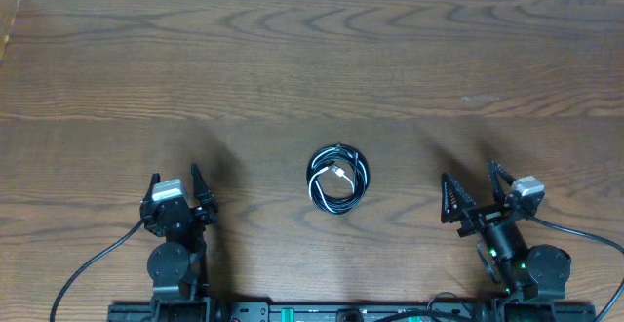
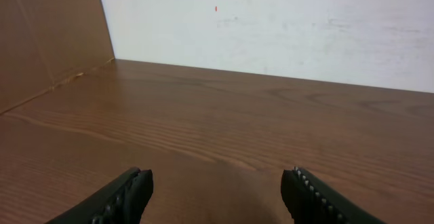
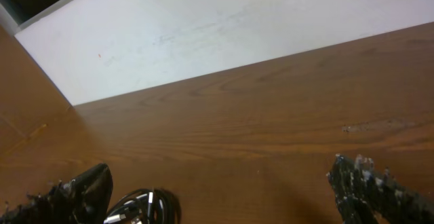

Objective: Untangle cables

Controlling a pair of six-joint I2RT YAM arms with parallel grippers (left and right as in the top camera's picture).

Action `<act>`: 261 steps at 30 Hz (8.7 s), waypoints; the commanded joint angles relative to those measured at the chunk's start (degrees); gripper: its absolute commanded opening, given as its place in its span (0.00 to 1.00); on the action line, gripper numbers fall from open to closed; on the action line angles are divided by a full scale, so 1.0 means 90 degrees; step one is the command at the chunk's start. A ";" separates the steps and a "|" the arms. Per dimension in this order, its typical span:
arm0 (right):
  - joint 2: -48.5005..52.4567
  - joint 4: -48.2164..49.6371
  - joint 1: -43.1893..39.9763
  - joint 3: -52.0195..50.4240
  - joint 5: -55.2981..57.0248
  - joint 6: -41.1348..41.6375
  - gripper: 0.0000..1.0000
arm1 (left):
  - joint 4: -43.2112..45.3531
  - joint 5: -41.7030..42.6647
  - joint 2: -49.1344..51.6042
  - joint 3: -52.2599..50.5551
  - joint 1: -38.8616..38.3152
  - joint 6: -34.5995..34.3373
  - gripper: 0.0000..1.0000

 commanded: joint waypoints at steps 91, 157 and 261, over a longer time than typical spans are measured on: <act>0.1552 0.0901 0.0051 0.1358 0.0648 0.0032 0.99 | -0.1100 0.2120 0.3237 0.3330 -0.0024 -0.1112 0.66; 0.9649 -0.1802 0.3422 0.6052 0.3028 -0.0129 0.69 | -0.3118 0.3094 0.8699 0.5044 -0.3138 -0.0389 0.34; 0.9651 -0.1834 0.3432 0.6052 0.2936 -0.0126 0.84 | -0.1537 0.3281 0.9862 0.4852 -0.3138 -0.0194 0.07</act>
